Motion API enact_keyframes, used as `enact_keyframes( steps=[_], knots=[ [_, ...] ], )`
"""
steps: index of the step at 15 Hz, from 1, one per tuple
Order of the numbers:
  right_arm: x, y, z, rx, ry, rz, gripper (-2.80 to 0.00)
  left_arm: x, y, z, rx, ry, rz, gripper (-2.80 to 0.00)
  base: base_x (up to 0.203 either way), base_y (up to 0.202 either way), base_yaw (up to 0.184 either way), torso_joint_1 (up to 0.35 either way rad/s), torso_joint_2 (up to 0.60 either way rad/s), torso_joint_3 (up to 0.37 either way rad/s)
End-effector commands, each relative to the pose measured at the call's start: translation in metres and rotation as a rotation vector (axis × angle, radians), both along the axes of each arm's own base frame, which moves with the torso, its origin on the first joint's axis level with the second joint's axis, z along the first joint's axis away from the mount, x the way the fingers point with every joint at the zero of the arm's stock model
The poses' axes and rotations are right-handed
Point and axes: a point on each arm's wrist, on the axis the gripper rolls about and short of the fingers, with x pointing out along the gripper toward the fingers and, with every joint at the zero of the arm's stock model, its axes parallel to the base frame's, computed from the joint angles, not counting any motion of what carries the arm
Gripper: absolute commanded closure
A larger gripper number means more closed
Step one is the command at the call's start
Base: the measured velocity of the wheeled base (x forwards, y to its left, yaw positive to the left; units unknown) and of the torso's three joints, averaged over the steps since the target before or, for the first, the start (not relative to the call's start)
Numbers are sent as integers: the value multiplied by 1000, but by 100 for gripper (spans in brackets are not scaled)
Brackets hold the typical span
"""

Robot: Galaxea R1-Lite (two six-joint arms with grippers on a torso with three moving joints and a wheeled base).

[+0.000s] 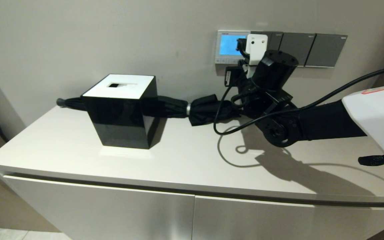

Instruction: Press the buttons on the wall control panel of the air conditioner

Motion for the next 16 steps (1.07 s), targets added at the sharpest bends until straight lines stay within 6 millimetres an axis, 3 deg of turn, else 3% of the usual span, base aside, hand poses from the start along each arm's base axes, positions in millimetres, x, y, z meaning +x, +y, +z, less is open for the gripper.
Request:
enact_keyframes(
  steps=[1,4,8,12,16],
  knots=[
    [-4,1,0,4,-3,3,0,0,0,0,1,-1,1,0,0,0,0,0,0,0],
    [-14,2,3,3,0,15,0,0,0,0,1,0,1,0,0,0,0,0,0,0],
    [-40,1,21,20,-26,41,0,0,0,0,1,0,1,0,0,0,0,0,0,0],
    [-69,-18,34,23,-31,40,0,0,0,0,1,1,1,0,0,0,0,0,0,0],
    [-103,-47,30,-11,16,27,0,0,0,0,1,1,1,0,0,0,0,0,0,0]
  ],
)
